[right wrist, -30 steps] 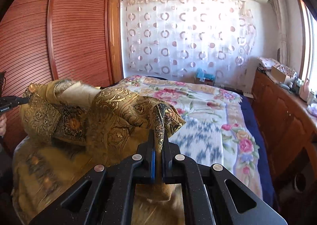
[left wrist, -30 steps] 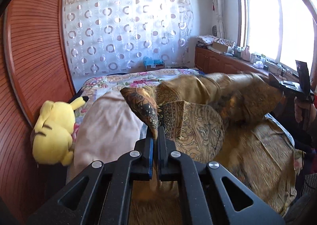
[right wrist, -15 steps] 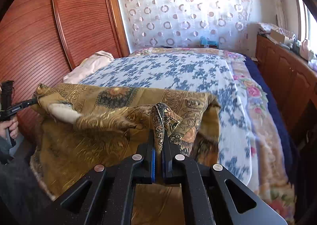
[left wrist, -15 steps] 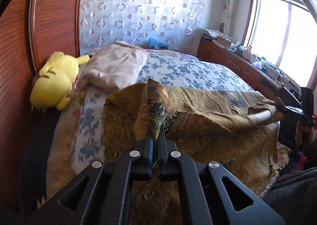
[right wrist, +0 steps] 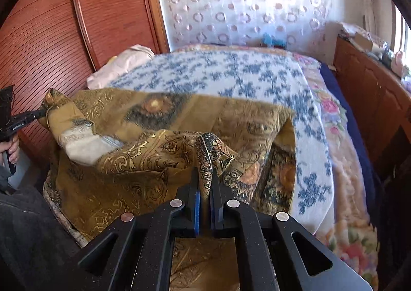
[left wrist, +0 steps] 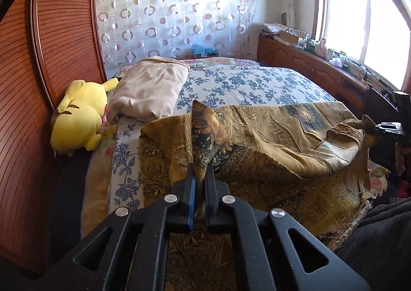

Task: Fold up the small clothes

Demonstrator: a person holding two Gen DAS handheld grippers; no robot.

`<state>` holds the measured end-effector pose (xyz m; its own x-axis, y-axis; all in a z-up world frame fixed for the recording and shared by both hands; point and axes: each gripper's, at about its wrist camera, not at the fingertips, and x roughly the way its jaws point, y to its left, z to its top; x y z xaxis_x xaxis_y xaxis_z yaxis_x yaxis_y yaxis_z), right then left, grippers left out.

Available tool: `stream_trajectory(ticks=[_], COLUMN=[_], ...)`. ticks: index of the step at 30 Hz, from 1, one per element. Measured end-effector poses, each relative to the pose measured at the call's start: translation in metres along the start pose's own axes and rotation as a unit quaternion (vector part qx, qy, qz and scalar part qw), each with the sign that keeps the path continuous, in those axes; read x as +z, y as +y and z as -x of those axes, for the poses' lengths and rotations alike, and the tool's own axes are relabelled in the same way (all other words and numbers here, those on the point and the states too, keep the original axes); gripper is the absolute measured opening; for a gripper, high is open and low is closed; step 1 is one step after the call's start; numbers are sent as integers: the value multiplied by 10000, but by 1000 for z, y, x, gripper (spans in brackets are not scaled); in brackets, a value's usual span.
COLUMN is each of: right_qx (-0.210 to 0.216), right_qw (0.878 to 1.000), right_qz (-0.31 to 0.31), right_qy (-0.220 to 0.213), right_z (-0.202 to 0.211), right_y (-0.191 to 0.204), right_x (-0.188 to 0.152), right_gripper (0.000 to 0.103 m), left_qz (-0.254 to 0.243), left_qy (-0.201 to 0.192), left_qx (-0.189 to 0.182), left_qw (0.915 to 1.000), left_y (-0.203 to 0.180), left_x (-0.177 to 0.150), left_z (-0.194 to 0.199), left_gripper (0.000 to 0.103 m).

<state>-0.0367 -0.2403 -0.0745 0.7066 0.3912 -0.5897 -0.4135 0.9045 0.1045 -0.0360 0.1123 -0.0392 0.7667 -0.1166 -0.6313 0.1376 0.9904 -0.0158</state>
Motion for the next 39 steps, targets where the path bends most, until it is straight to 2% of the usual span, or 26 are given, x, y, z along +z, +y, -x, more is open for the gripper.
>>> stream_trajectory(ticks=[1, 2, 4, 5, 7, 10, 12, 15, 19, 25, 29, 33, 35, 39], right_qx=[16, 39, 57, 70, 57, -25, -3, -127, -306, -486, -575, -942, -1052, -1085], right_qw=[10000, 10000, 9999, 9999, 9998, 9997, 9992, 9985, 9968, 9949, 9951, 9947, 9937, 9924], right_qz=[-19, -8, 75, 116, 163, 252, 305, 272, 268, 210, 163, -103, -285, -576], right_qy=[31, 51, 59, 47, 22, -65, -251, -466, -695, -862, -793, -400, -266, -61], right_z=[-1, 0, 3, 5, 12, 20, 27, 40, 44, 23, -11, -57, -74, -96], right_y=[0, 2, 5, 6, 7, 9, 7, 6, 3, -1, -8, -25, -34, -45], right_x=[1, 2, 5, 6, 7, 8, 12, 18, 26, 42, 49, 59, 64, 65], right_gripper=[4, 4, 5, 7, 9, 18, 21, 34, 46, 51, 54, 54, 54, 54], left_qz=[-31, -45, -9, 24, 53, 70, 83, -30, -146, 21, 191, 376, 554, 1002], left_qy=[-65, -137, -309, -384, -495, -556, -552, -542, -539, -391, -213, 39, 184, 421], left_qx=[6, 4, -18, -36, 8, 44, 29, -31, 142, 182, 286, 496, 458, 38], left_qw=[10000, 9999, 9995, 9993, 9988, 9984, 9984, 9985, 9983, 9991, 9992, 9981, 9972, 9941], left_y=[1, 2, 5, 7, 11, 14, 13, 8, 3, 12, 25, 43, 52, 69], left_x=[1, 2, 5, 6, 10, 14, 17, 23, 34, 48, 54, 54, 52, 48], left_z=[4, 8, 18, 23, 28, 25, 20, 10, -8, -41, -63, -83, -91, -104], left_gripper=[22, 27, 46, 49, 70, 78, 78, 79, 79, 79, 79, 78, 70, 54])
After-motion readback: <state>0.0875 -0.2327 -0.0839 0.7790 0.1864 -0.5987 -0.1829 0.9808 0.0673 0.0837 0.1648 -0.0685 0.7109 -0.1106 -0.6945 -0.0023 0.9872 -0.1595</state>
